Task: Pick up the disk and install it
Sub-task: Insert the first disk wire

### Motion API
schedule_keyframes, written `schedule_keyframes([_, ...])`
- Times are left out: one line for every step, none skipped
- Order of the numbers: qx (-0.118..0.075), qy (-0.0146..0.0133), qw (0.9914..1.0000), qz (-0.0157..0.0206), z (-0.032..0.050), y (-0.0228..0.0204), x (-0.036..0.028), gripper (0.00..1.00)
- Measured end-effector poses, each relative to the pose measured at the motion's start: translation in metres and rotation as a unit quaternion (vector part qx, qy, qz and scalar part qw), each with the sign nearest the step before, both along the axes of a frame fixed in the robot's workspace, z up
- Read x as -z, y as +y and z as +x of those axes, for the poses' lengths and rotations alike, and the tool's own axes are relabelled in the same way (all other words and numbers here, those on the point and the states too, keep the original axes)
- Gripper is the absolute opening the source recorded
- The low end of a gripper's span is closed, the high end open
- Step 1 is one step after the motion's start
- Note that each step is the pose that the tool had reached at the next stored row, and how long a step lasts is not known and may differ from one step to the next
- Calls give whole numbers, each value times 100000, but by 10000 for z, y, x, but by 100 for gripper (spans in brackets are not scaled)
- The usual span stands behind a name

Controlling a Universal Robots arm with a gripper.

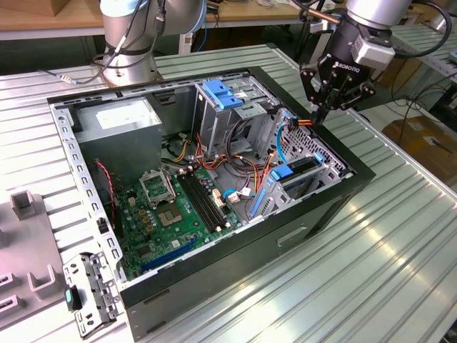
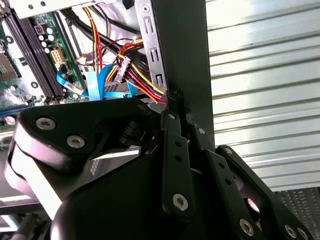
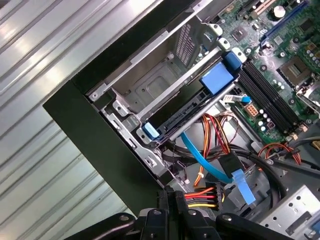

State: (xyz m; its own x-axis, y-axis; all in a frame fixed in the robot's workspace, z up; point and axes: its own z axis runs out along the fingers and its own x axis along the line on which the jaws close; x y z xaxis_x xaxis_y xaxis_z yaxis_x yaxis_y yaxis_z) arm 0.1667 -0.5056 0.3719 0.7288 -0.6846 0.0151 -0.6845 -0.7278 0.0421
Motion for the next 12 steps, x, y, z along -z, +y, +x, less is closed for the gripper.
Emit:
schedule_keyframes([741,-1,99997,-2,0,0,0,17])
schedule_keyframes([1451,-2,99989,3,0,0,1,17])
schedule_keyframes([2484,-1,99969,2,0,0,1,17])
schedule_keyframes([3036,-2,99954,3,-6,0,1,17])
schedule_keyframes([3058,2,99953,9,-17,0,2,17])
schedule_keyframes([3064,4,99953,8,-37,0,2,17])
schedule_keyframes([3062,0,99953,2,-59,0,1,17])
schedule_keyframes([3060,1,99953,7,-72,0,2,17])
schedule_keyframes([3073,2,99953,7,-75,-1,2,17])
schedule_keyframes([3144,-3,99951,4,-75,-1,1,17])
schedule_keyframes([3349,-2,99944,3,-75,-1,2,17])
schedule_keyframes([3777,-1,99929,-2,-76,0,1,17])
